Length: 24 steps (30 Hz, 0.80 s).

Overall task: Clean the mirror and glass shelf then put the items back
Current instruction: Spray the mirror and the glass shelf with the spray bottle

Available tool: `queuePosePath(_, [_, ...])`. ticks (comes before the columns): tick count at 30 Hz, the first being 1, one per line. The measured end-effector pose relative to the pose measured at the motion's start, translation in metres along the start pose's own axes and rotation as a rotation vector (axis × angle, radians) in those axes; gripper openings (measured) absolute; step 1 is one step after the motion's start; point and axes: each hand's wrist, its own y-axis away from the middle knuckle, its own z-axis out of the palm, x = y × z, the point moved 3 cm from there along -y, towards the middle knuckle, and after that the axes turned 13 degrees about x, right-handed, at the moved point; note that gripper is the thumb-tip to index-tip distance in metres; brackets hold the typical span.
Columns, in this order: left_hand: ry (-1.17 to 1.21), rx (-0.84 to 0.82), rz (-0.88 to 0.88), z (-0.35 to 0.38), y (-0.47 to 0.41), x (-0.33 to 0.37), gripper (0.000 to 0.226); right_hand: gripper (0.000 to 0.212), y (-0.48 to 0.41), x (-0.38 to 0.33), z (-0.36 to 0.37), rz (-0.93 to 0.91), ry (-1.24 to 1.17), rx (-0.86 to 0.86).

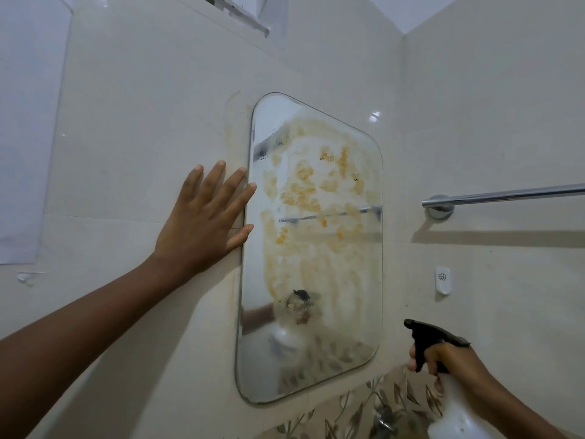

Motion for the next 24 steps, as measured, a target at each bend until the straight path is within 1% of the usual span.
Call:
queuePosePath(3, [0.008,-0.010,-0.004,-0.001,0.000,0.000,0.063,0.049,-0.005,0.005,-0.014,0.004,-0.089,0.077])
queuePosePath(5, [0.013,-0.017,-0.004,-0.001,0.000,0.000,0.063,0.057,-0.005,0.007,-0.016,0.012,-0.095,0.091])
queuePosePath(7, [0.018,-0.023,-0.003,-0.001,0.000,0.001,0.063,0.051,-0.005,0.007,-0.016,0.005,-0.072,0.077])
queuePosePath(9, [0.022,-0.030,-0.005,-0.002,0.000,0.001,0.064,0.039,-0.009,0.001,-0.014,-0.008,-0.032,0.080])
queuePosePath(12, [0.025,-0.035,-0.005,-0.002,0.000,0.000,0.065,0.027,-0.022,-0.028,-0.008,-0.048,-0.036,0.117])
queuePosePath(18, [-0.005,-0.030,-0.001,0.001,0.001,0.000,0.065,0.027,-0.048,-0.125,0.008,-0.231,-0.105,0.166])
queuePosePath(20, [-0.012,-0.031,-0.002,0.002,0.001,0.000,0.065,0.030,-0.054,-0.149,0.012,-0.264,-0.105,0.139])
queuePosePath(22, [-0.013,-0.031,-0.004,0.002,0.001,0.000,0.065,0.023,-0.055,-0.171,0.016,-0.279,-0.131,0.115])
queuePosePath(24, [-0.017,-0.034,-0.007,0.002,0.001,0.000,0.065,0.021,-0.050,-0.191,0.021,-0.300,-0.159,0.132])
